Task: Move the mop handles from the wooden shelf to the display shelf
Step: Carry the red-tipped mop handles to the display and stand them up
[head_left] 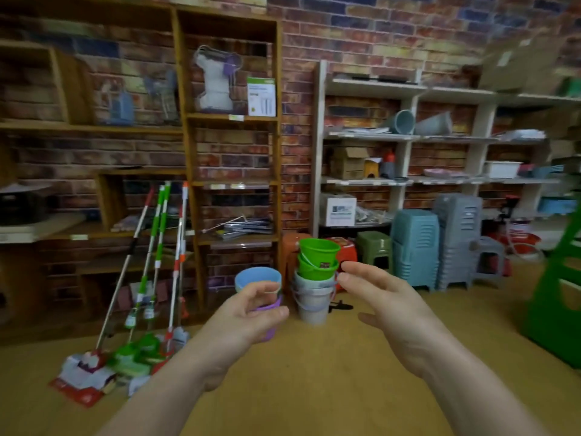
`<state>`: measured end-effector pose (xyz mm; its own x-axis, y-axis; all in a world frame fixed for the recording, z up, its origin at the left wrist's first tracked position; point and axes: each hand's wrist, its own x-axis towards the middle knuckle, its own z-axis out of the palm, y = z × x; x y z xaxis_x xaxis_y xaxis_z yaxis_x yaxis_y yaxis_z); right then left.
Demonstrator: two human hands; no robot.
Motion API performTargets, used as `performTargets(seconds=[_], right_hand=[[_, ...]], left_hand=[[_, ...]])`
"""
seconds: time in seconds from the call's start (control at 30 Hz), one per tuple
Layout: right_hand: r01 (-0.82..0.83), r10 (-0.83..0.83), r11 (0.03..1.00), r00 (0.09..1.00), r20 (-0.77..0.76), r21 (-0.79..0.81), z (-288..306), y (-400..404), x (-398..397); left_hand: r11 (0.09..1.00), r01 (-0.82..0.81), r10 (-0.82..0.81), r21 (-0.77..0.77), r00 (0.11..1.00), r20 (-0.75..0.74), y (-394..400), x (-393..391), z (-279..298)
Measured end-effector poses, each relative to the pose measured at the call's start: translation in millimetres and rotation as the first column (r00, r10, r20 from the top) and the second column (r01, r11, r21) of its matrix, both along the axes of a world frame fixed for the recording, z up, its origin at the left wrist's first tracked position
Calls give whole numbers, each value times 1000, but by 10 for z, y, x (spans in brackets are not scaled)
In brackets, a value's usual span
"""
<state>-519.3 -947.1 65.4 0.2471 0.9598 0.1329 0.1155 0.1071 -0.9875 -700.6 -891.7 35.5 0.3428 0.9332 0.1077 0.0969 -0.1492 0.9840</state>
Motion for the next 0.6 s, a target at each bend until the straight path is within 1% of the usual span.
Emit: performTargets(seconds=[0.17,0.3,0.47,0.6], right_hand=[[-114,114,993,993,-18,-24,-69,847,-316],[-183,182,983,982,-40,-16,-174,1519,-406],[-284,283,959,956,-79,-13,-339,2372,-388],[-313,309,949,947,-87,-37,-422,3075,-286]], left_hand=[[991,-131,131,7,991,4,678,-393,30],[974,-225,225,4,974,-23,1150,-535,29],[938,-346,346,2,937,-50,1778,-473,51],[904,-427,427,20,902,-66,2378,-336,108]])
